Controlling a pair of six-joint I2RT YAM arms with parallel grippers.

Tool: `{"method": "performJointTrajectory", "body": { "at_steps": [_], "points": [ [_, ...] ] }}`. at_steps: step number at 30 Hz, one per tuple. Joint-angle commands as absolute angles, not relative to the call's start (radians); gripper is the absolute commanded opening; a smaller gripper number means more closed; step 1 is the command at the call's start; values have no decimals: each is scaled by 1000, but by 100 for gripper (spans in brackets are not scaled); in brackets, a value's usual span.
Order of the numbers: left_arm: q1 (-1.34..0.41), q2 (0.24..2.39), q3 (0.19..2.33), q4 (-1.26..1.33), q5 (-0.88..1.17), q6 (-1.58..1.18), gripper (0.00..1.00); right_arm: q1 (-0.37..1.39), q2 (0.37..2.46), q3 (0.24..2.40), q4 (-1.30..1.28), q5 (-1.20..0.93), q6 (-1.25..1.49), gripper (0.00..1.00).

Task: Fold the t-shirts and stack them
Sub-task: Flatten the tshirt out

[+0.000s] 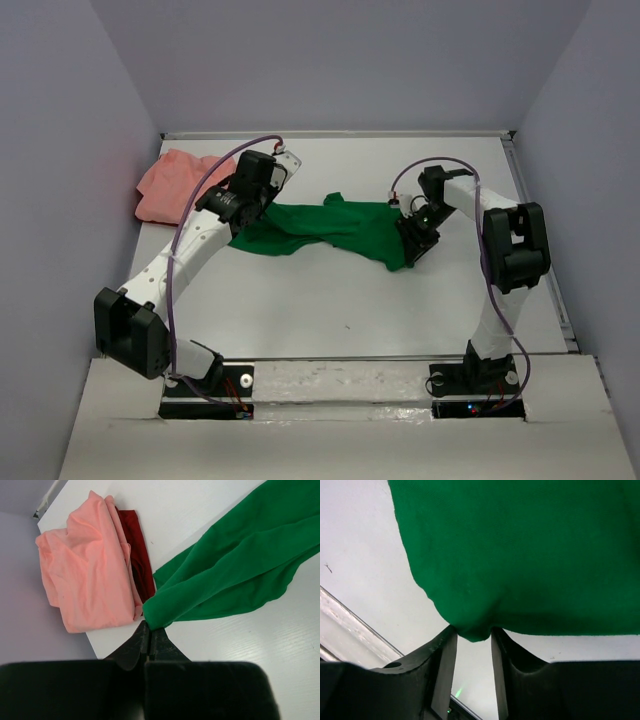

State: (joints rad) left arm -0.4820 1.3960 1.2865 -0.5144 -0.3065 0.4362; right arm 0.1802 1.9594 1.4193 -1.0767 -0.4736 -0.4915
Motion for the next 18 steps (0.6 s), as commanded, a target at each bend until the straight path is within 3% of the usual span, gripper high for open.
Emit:
{"method": "performJointTrajectory", "body": {
  "at_steps": [1, 8, 13, 18],
  "points": [
    [-477, 1347, 1276, -497, -307, 439, 0, 198, 1973, 1431, -1035, -462, -477, 36],
    [-476, 1344, 1261, -495, -307, 439, 0, 207, 1982, 1430, -1029, -453, -468, 23],
    [-474, 1339, 1266, -497, -307, 442, 0, 207, 1976, 1431, -1032, -440, -460, 0],
    [-471, 1342, 1295, -470, -348, 433, 0, 216, 1913, 1433, -1035, -365, -459, 0]
  ]
}}
